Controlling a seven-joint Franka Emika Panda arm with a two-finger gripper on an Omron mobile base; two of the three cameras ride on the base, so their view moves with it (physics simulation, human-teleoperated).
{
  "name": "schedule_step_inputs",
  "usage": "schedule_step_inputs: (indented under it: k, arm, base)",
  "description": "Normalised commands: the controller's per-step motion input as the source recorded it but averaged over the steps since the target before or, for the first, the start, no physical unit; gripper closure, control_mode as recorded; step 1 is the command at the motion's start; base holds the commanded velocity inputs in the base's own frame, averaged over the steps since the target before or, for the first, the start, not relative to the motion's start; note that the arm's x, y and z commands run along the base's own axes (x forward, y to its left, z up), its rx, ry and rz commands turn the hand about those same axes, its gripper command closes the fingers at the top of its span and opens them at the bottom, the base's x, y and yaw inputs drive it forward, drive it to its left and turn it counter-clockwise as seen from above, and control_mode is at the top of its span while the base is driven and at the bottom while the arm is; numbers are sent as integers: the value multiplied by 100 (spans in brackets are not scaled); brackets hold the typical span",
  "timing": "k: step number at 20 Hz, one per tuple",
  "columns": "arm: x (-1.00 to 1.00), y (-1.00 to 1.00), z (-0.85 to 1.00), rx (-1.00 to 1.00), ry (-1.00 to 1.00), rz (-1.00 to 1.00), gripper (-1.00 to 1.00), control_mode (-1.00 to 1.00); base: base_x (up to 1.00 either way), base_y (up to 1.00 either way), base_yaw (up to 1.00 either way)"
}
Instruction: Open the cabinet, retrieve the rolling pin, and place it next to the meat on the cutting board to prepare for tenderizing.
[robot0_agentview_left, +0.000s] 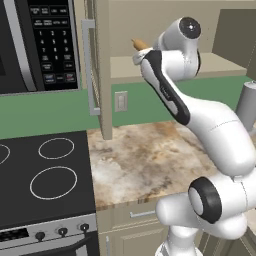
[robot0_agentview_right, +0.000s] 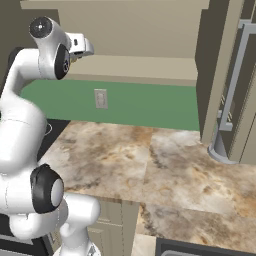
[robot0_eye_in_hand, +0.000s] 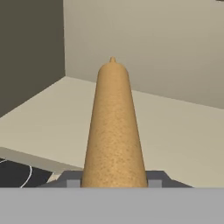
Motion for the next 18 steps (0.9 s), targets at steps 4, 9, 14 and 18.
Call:
schedule_step_inputs:
  k: [4,9,14,18]
  arm:
    - [-81,-44,27,0,0,-4,100,-100]
    - [-87,-35,1,0,0,-6,100,-100]
    - [-88,-32,-5,0,0,-5,100,-100]
    - [-85,-21,-9,0,0,-6,100,-100]
  base:
    - [0,0,0]
    - [0,0,0]
    - [0,0,0]
    - [0,0,0]
